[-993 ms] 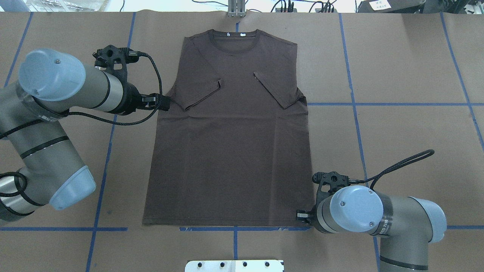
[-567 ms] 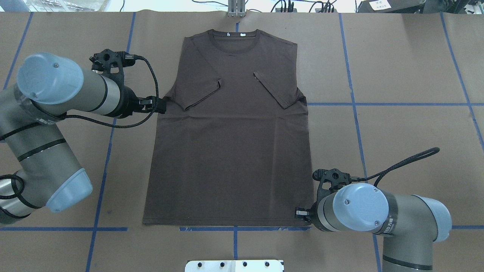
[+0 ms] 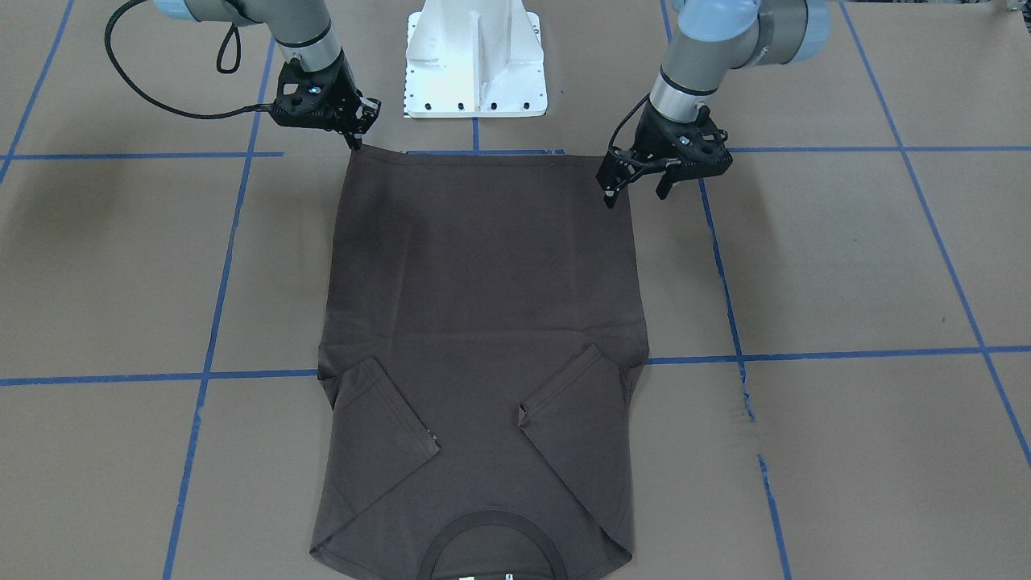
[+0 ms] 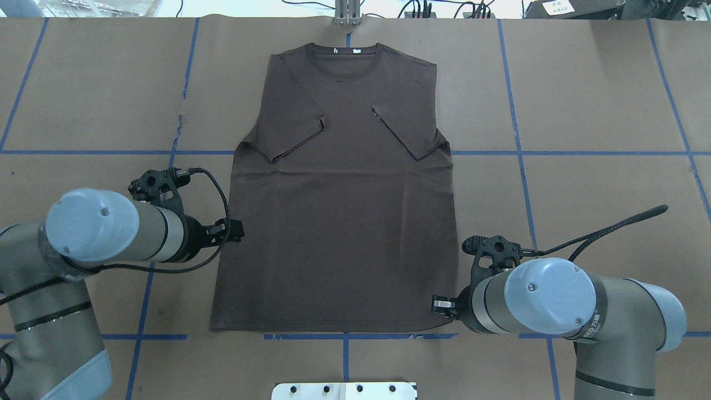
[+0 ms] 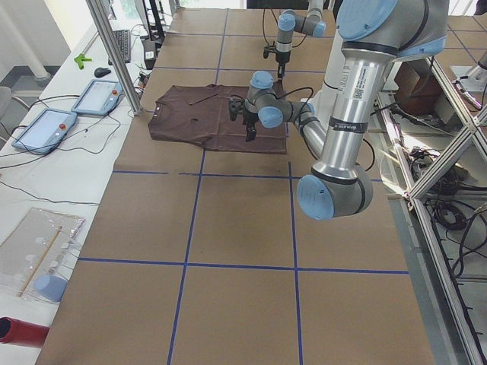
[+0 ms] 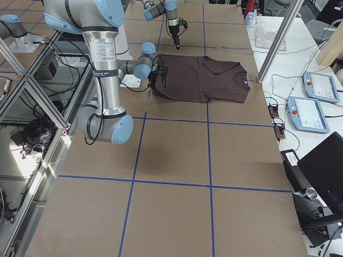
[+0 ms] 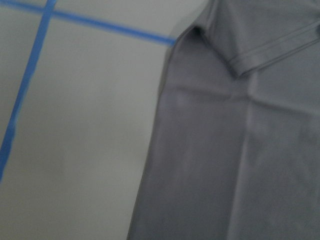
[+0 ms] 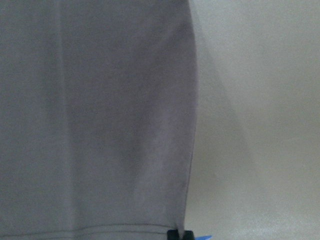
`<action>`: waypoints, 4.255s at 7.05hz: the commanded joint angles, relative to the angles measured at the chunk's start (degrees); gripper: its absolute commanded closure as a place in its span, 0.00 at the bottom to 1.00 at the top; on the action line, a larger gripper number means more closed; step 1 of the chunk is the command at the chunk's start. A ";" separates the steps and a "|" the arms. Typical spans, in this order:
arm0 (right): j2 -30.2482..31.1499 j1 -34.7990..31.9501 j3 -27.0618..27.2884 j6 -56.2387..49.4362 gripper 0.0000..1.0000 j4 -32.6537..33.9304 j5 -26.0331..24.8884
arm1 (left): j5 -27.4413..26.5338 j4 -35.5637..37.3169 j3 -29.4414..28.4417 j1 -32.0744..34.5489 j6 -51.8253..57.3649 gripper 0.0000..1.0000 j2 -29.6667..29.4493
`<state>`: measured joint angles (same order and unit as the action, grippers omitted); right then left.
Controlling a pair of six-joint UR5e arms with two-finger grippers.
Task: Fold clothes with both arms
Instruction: 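Grasp both hem corners nearest the robot with both grippers, then lift the hem with both grippers and fold it toward the collar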
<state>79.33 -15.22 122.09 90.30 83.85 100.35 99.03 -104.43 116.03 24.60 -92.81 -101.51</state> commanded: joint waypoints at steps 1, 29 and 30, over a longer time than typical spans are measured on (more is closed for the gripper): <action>-0.14 -0.60 0.86 -0.21 1.00 0.00 0.11 | -6.45 0.10 0.69 -9.45 -11.39 0.01 2.45; 5.86 -14.37 11.26 -9.76 1.00 0.00 17.69 | -5.07 21.28 24.78 -10.95 -0.85 1.00 -1.74; 1.75 -20.06 8.02 -13.10 1.00 -0.09 18.04 | -3.16 21.19 20.59 -5.41 2.34 1.00 -2.98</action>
<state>85.39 -29.13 133.65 81.01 83.89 118.18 94.40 -83.24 140.14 12.67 -94.74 -102.92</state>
